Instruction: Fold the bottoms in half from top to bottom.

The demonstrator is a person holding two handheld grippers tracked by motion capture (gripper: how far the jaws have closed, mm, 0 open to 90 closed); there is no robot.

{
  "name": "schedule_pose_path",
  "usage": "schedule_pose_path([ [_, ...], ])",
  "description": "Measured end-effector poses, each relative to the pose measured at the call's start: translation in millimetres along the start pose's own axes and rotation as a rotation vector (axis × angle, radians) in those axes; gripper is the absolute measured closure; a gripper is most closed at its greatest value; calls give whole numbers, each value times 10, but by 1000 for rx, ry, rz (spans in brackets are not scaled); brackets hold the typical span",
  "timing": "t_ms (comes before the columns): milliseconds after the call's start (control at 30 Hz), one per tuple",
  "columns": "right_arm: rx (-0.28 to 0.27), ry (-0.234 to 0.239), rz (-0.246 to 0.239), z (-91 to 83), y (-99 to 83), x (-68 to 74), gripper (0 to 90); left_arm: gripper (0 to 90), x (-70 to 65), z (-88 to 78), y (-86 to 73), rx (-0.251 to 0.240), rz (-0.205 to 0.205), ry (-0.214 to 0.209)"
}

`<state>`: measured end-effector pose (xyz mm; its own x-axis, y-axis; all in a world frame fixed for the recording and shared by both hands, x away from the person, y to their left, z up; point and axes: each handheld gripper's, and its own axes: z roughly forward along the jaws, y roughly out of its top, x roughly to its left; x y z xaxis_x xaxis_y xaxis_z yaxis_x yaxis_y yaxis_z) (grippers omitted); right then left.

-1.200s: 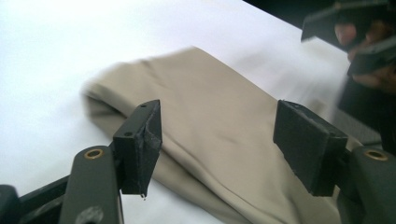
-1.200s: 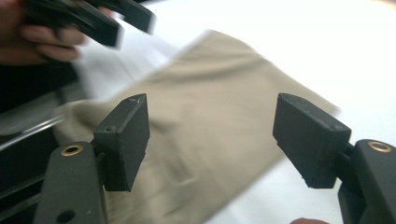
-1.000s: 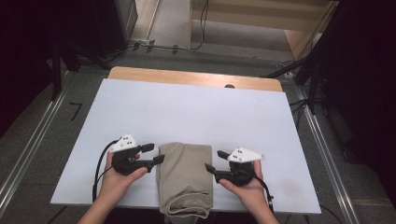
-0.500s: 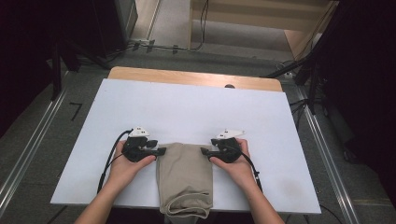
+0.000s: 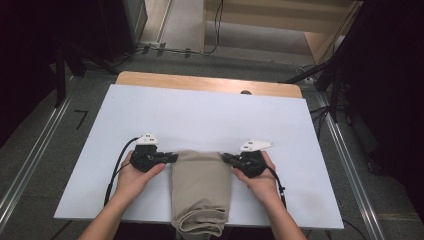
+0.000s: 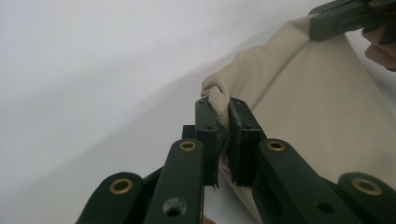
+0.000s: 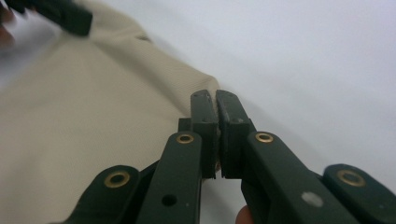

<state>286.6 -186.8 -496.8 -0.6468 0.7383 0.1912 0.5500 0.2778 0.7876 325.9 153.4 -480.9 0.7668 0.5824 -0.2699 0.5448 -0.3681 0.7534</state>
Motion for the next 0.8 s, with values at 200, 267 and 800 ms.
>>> schedule_pose_path([
  [200, -76, -63, -16, -277, 296, -167, 863, 849, 111, 12, 449, -65, -6, -32],
  [267, -87, -90, -22, -303, 401, -223, 863, 849, 146, 61, 585, -72, 0, -27],
  [800, -115, -215, 0, -207, 1157, -751, 863, 847, 530, 432, 1387, -127, 1, 71],
])
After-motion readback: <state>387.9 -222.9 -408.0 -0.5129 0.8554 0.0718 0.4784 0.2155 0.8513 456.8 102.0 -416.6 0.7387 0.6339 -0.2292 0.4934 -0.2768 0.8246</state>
